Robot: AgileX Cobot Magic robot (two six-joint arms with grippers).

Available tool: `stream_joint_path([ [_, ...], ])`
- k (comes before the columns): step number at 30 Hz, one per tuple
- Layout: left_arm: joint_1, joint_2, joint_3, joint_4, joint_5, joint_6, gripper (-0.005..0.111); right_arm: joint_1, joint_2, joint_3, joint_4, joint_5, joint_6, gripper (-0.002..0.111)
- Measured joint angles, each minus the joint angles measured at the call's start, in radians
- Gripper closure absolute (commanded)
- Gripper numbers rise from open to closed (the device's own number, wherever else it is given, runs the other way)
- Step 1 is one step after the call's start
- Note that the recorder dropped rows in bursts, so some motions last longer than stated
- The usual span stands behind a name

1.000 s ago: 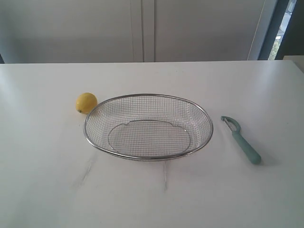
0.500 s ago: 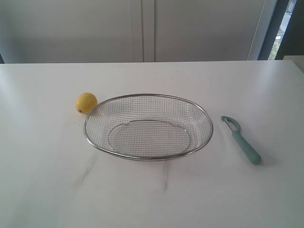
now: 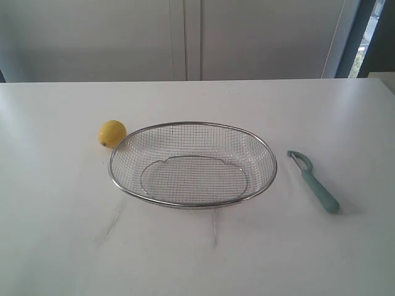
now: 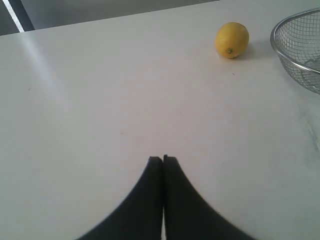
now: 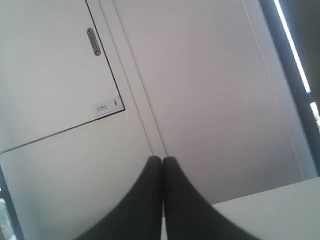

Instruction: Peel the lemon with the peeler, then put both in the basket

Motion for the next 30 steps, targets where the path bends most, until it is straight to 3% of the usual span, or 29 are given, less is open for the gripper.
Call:
stream_joint_path([
  [4,0.0,0.0,0.0,0.0,0.0,0.0,0.107,0.0,0.0,0.0,0.0,0.057,-0.222,0.108],
  [9,0.0,0.0,0.0,0.0,0.0,0.0,0.107,0.0,0.0,0.0,0.0,0.063,-0.252,0.108],
  [16,0.0,0.0,0.0,0.0,0.0,0.0,0.107,0.0,-0.002,0.0,0.0,-0.083,-0.265,0.108],
  [30,0.0,0.0,0.0,0.0,0.0,0.0,0.107,0.0,0.094,-0.173,0.103,-0.323,-0.605,0.108],
])
